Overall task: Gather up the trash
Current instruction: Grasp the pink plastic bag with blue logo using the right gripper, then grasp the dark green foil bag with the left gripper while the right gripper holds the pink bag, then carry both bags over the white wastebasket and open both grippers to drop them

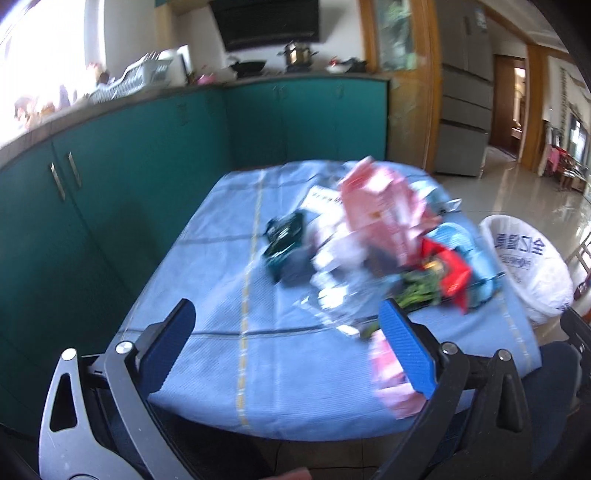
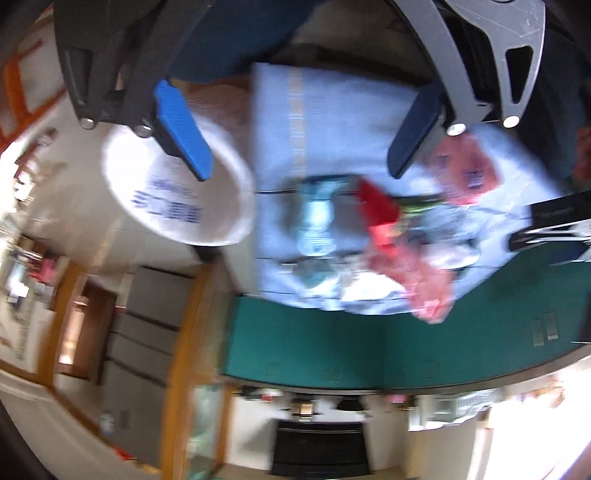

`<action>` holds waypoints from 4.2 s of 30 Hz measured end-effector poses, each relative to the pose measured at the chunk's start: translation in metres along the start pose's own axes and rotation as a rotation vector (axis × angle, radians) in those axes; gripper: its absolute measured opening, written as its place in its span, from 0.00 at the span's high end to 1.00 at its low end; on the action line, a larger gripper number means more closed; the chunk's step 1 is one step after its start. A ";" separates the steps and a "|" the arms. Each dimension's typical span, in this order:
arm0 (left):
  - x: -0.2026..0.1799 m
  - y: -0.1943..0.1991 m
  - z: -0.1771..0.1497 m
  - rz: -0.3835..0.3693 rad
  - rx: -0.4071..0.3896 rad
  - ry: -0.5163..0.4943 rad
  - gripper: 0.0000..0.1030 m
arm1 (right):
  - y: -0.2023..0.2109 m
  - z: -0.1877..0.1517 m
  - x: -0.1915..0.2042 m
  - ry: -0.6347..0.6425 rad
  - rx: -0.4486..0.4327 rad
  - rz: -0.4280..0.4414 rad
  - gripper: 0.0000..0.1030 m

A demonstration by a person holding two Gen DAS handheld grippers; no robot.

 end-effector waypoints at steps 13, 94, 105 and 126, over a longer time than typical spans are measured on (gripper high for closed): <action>0.055 0.004 -0.012 0.073 0.017 0.097 0.10 | -0.076 -0.015 0.137 0.137 0.150 0.439 0.24; 0.029 -0.148 0.061 -0.163 0.112 0.052 0.56 | -0.135 0.050 -0.053 -0.134 -0.061 0.085 0.43; -0.038 -0.080 0.113 -0.293 -0.167 0.020 0.55 | -0.045 0.050 -0.131 -0.103 -0.329 -0.322 0.43; -0.358 -0.073 0.069 -0.761 0.035 -0.260 0.53 | -0.045 -0.011 -0.235 -0.426 -0.120 -0.382 0.43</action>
Point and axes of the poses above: each gripper's, at about its wrist camera, not at the fingertips, and y roughly against the way its jaws point, x to its left, z to its top, the point moved 5 cm from there along -y, roughly the way its jaws point, and after that the axes turned 4 degrees about -x, right-handed, at the moved point
